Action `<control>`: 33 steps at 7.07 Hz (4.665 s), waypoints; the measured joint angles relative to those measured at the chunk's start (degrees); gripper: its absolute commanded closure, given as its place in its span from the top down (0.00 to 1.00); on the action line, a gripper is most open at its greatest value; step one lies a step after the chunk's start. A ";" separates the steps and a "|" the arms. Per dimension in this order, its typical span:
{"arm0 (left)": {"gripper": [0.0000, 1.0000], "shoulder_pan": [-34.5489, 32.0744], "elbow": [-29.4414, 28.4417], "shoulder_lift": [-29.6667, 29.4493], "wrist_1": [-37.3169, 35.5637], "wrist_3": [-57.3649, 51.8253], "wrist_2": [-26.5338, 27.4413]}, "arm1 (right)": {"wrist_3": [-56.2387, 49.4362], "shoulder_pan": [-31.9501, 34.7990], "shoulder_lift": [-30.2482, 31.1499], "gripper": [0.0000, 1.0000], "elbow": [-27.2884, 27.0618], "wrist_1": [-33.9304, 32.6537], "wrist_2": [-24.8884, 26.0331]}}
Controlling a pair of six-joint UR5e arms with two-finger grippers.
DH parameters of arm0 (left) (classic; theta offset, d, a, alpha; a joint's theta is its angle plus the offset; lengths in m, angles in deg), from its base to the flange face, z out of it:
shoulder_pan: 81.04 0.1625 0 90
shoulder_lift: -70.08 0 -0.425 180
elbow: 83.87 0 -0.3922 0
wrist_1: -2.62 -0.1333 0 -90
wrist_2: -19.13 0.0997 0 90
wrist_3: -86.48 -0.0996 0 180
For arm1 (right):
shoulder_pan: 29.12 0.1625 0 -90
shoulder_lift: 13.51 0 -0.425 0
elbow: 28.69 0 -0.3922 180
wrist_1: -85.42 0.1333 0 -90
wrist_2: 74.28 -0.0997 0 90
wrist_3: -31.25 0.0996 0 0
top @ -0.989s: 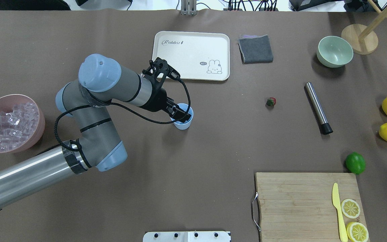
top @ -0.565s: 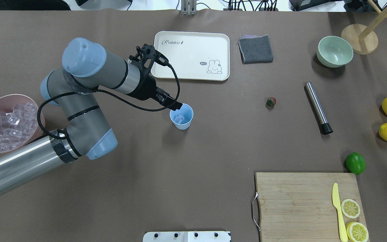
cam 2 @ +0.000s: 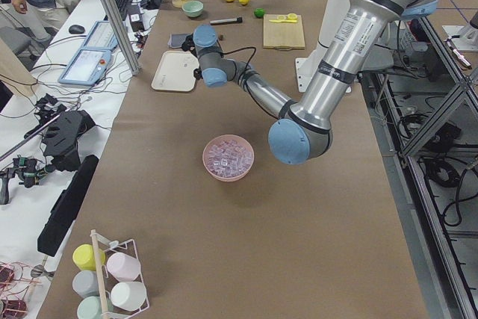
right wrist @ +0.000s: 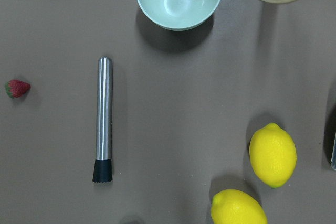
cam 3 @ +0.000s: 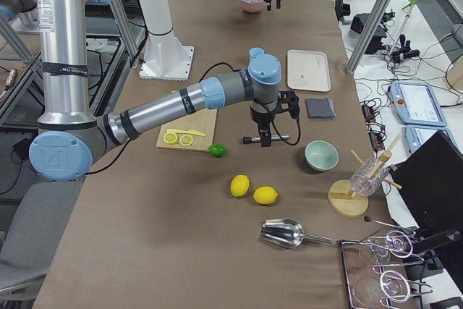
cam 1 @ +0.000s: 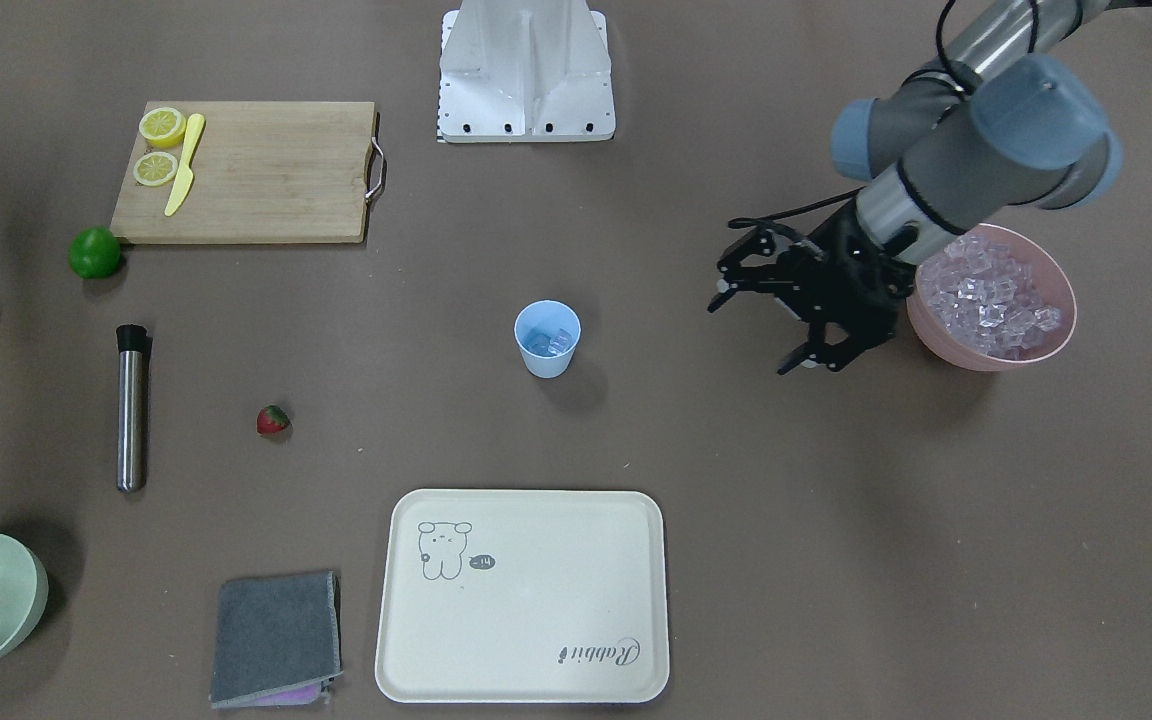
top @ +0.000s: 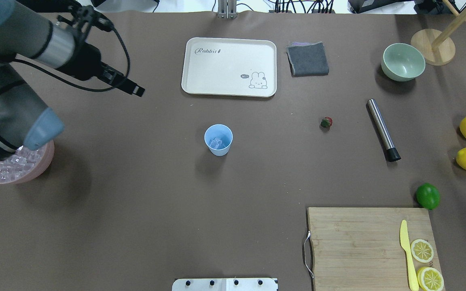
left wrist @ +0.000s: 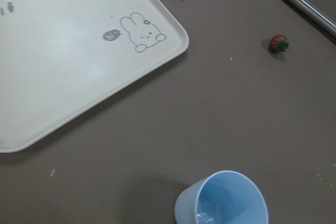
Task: Mash ice and strawberries in cup
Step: 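Withdraw the left arm to rest while the right arm starts reaching out, then move the right gripper above the red strawberry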
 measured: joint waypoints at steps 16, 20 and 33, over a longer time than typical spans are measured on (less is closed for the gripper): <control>0.97 -31.44 1.51 22.59 -19.24 -45.18 -10.24 | 23.74 -29.69 -24.75 1.00 9.20 1.78 16.52; 0.97 -31.69 1.56 22.61 -19.29 -45.23 -10.39 | 27.33 -33.46 -24.95 1.00 13.60 1.83 20.89; 0.97 -31.99 4.51 21.26 -19.37 -45.05 -10.72 | 37.06 -35.89 -28.02 0.71 29.03 16.32 23.34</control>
